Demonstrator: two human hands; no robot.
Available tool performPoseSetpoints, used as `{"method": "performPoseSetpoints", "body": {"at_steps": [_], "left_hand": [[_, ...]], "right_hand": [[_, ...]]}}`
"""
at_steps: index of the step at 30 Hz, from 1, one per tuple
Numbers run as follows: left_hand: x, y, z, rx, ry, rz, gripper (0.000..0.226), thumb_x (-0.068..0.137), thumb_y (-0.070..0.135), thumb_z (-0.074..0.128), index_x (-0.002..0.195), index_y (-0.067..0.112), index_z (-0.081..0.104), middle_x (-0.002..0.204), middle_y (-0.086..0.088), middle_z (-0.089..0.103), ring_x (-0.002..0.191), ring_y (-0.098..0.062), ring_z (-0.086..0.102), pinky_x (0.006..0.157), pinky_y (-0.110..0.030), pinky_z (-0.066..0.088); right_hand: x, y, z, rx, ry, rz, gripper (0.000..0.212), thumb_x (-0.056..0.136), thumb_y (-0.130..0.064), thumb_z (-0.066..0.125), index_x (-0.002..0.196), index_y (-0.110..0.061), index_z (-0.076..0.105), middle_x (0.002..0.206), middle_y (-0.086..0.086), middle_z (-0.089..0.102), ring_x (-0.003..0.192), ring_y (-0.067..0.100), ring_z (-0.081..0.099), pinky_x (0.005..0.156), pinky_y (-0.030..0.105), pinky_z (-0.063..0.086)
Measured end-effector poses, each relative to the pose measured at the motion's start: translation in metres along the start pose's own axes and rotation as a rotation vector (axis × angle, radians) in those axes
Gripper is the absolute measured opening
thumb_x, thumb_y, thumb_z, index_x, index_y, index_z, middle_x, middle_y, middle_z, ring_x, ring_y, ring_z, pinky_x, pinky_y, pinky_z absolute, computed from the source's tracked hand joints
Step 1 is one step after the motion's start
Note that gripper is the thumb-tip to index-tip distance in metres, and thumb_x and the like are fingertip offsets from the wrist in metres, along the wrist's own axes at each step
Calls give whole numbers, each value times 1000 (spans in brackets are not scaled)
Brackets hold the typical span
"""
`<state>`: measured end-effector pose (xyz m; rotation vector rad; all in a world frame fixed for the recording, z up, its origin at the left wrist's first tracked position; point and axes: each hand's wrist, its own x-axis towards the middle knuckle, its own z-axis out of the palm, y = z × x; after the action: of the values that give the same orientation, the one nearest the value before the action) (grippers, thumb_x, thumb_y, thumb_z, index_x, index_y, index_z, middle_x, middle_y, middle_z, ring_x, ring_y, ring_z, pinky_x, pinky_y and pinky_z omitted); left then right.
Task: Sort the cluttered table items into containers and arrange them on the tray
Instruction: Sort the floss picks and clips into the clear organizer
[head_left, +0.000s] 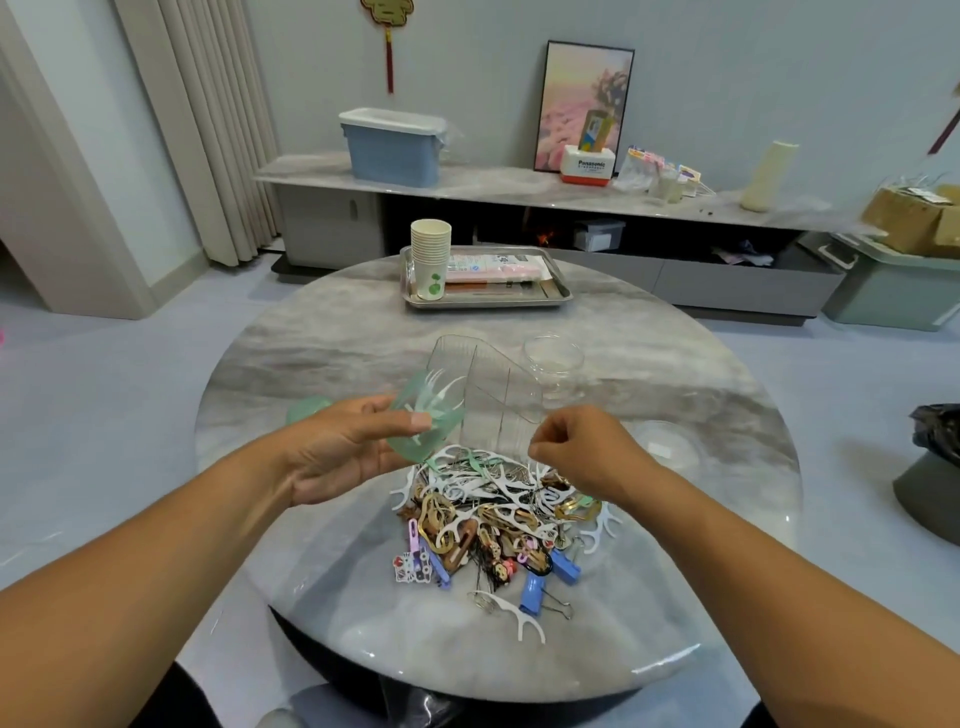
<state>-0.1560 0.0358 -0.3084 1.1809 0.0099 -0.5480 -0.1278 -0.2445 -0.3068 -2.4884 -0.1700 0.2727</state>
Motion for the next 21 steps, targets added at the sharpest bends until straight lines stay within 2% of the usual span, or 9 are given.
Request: {"method": "performPoseSetpoints", "body": {"at_steps": [3, 7, 9, 12, 15, 18, 21], "left_hand": [[1, -9, -3, 50, 90, 5, 73, 64, 8, 93, 129, 2, 60, 127, -18, 68, 114, -27, 68, 90, -31, 58], [-2, -18, -11, 318, 280, 39, 65, 66, 3, 87, 125, 8, 59, 114, -9, 75, 110, -26, 70, 89, -29, 54], [-4, -21, -17, 418, 348, 31, 61, 69, -2, 86, 122, 12, 59, 113, -8, 74, 108, -24, 70, 86, -26, 53], [-8, -28, -25, 590, 413, 8, 65, 71, 2, 89, 121, 23, 55, 119, -4, 66, 110, -23, 66, 91, -32, 54], [-9, -34, -28, 820, 428, -10, 75, 72, 13, 90, 129, 38, 48, 121, 3, 55, 107, -15, 60, 79, -24, 51], [-7, -35, -33, 887, 483, -25, 70, 74, 12, 89, 127, 36, 50, 123, 2, 55, 105, -14, 59, 75, -23, 52], [-4, -33, -39, 931, 532, -33, 69, 74, 10, 88, 126, 36, 51, 125, 1, 54, 106, -16, 58, 71, -23, 50]], "right_hand": [[5, 1, 9, -23, 2, -21, 12, 95, -27, 70, 105, -21, 73, 103, -6, 71, 90, 11, 64, 83, 30, 56], [14, 2, 16, 0, -5, -38, 32, 99, -27, 65, 130, -19, 67, 125, -1, 67, 107, 16, 62, 89, 26, 46], [20, 2, 18, 21, -20, -48, 38, 101, -26, 61, 138, -21, 61, 135, 0, 64, 116, 17, 60, 94, 26, 43], [28, 3, 21, 41, -88, -75, 48, 103, -23, 57, 150, -24, 49, 151, -1, 52, 133, 20, 53, 107, 30, 41], [35, 1, 24, 36, -165, -115, 56, 104, -20, 54, 156, -31, 38, 160, 1, 39, 140, 24, 47, 101, 25, 41], [41, -2, 26, -8, -217, -150, 61, 102, -18, 57, 157, -32, 34, 164, -2, 33, 149, 22, 34, 116, 32, 30], [40, -7, 31, -98, -294, -176, 66, 92, -28, 73, 152, -33, 44, 159, -3, 41, 141, 22, 45, 116, 40, 36]]}}
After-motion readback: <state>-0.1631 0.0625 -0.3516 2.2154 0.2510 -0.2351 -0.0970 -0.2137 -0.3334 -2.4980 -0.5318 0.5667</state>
